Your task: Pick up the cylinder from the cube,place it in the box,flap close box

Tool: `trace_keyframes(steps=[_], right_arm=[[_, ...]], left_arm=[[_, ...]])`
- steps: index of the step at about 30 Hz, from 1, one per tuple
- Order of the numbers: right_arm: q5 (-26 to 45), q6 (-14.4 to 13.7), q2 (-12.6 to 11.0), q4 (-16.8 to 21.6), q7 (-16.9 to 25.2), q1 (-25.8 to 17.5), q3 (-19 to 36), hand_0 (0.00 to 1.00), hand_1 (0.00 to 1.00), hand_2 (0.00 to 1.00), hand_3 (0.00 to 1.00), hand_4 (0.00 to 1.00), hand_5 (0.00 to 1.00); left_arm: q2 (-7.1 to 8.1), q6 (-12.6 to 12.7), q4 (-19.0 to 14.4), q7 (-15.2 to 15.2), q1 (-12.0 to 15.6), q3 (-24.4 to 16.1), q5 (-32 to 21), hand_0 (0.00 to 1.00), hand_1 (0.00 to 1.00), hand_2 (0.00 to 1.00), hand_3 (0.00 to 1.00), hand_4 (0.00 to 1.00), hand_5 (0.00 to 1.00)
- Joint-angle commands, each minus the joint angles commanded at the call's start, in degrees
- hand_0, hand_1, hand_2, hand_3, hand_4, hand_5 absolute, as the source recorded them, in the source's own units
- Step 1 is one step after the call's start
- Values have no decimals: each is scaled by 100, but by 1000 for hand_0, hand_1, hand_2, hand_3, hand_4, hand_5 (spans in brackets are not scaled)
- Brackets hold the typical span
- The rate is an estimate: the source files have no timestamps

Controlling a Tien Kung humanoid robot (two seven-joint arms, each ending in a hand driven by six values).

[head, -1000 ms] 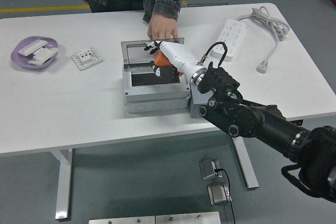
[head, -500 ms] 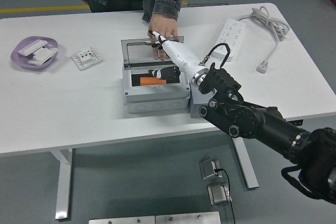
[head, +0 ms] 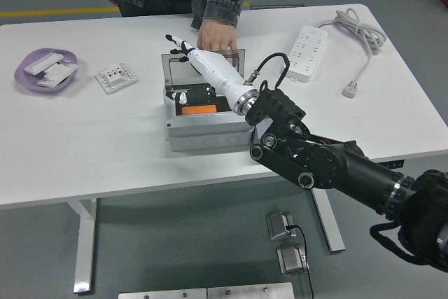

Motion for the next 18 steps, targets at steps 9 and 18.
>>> trace_keyframes(steps=[9,18], right_arm=[[25,181,-8,-555,19,380,280,788,747,833,998,806,222],[229,270,-17,-1370,148,460,347,784,735,809,955,803,231]], left_arm=[[35,-13,0,-1,-40,-18,36,634,681,680,774,668,852],[53,-27,0,-8,-73,-12,55,634,680,679,773,652,844]])
